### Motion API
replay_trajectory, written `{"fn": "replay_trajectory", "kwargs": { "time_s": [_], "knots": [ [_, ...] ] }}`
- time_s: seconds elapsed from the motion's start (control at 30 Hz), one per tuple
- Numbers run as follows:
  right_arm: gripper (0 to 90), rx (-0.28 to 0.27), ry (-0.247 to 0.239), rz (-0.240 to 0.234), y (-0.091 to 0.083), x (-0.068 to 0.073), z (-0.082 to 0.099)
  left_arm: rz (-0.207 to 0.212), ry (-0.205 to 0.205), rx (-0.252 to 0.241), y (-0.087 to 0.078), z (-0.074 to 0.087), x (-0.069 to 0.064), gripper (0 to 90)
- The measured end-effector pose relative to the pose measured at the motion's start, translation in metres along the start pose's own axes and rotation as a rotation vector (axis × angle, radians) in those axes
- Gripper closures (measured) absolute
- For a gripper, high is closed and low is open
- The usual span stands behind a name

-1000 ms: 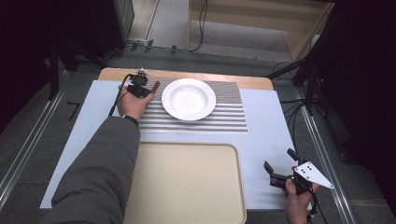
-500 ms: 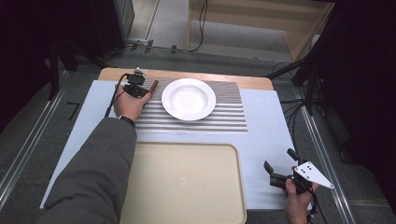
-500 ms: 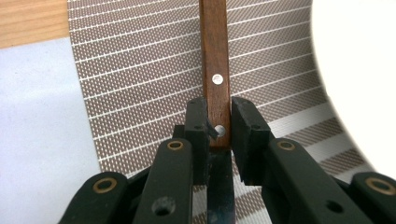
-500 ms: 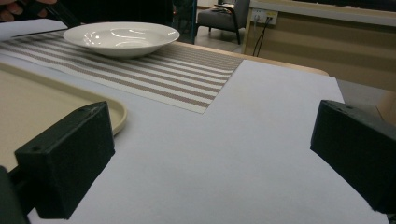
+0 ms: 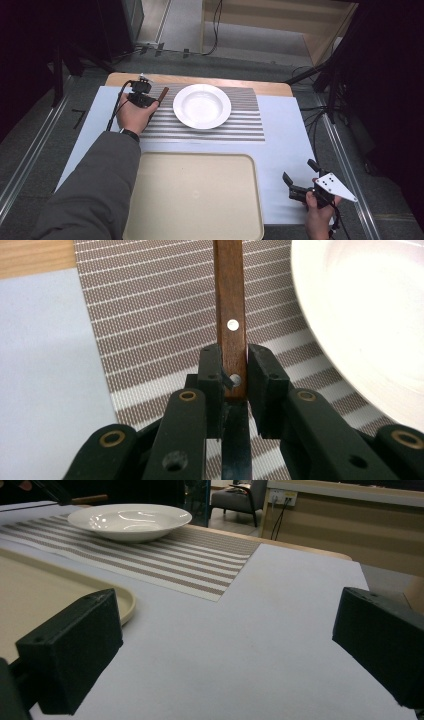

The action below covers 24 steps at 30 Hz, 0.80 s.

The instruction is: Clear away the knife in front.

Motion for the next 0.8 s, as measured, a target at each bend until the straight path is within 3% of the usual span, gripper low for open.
{"fn": "replay_trajectory", "kwargs": {
  "time_s": [0.47, 0.63, 0.8],
  "knots": [
    [0.0, 0.006, 0.001, 0.003, 0.0, 0.0, 0.0, 0.047, 0.006, -0.033, -0.023, 0.021, -0.017, 76.5],
    [0.0, 0.012, -0.003, 0.005, 0.001, 0.001, 0.0, 0.059, 0.037, -0.03, -0.032, 0.031, -0.026, 76.5],
    [0.0, 0.013, -0.007, 0.004, 0.001, 0.001, 0.0, 0.079, 0.039, -0.045, -0.044, 0.041, -0.029, 76.5]
  ]
}}
Point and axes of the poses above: each handheld gripper's, and its own axes: y roughly forward along the jaws, z roughly out of its underside, x roughly to its left, the point moved 2 cm from there along y, roughly forward along the jaws, and after that the axes turned 6 degrees about z, right-handed, at the moved point
